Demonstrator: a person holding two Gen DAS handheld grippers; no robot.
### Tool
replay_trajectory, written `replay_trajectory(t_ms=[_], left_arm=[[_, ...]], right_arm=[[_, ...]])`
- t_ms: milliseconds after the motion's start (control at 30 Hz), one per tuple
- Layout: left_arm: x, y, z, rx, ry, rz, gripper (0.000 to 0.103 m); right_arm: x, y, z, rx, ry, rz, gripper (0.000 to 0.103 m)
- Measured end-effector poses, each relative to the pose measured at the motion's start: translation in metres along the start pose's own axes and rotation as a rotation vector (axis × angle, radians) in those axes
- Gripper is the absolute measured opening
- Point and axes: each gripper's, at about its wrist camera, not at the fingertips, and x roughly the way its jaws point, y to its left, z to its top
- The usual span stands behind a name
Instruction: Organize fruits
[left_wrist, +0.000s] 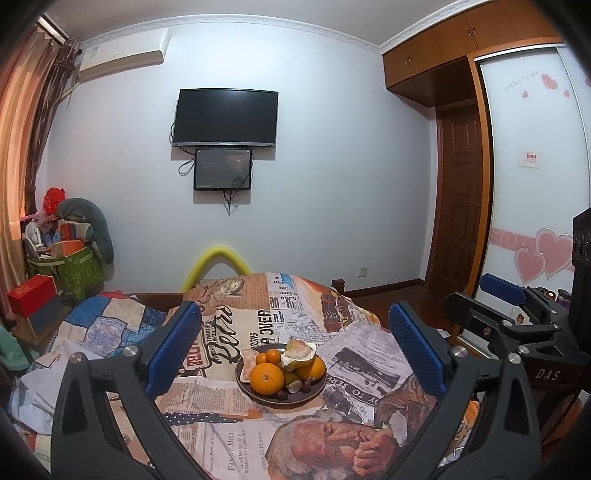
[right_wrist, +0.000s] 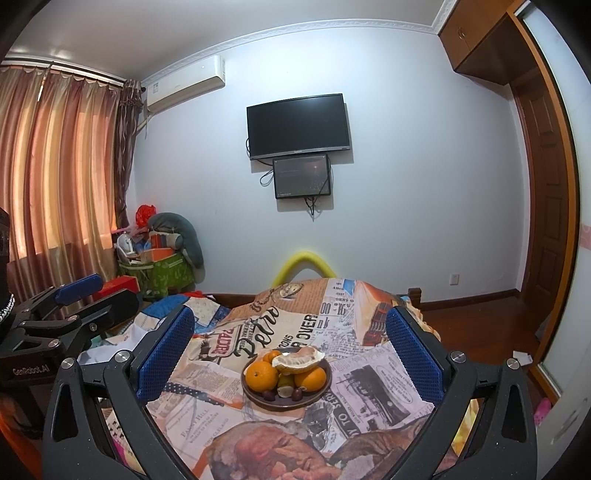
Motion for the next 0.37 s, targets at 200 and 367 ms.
replay_trajectory(t_ms=[200,367], left_arm=[[0.0025,-0.0010,-0.0014,0.000,0.009,-0.002,0.103],[0.0030,-0.0015,-0.0019,0.001,0.010,-0.002,0.103]], right_arm=[[0.0002,0.0019,0.0015,-0.008,0.005,0.003,0.103],[0.0005,0.0024,0.0010,-0.007,0.007,0.002,0.103]])
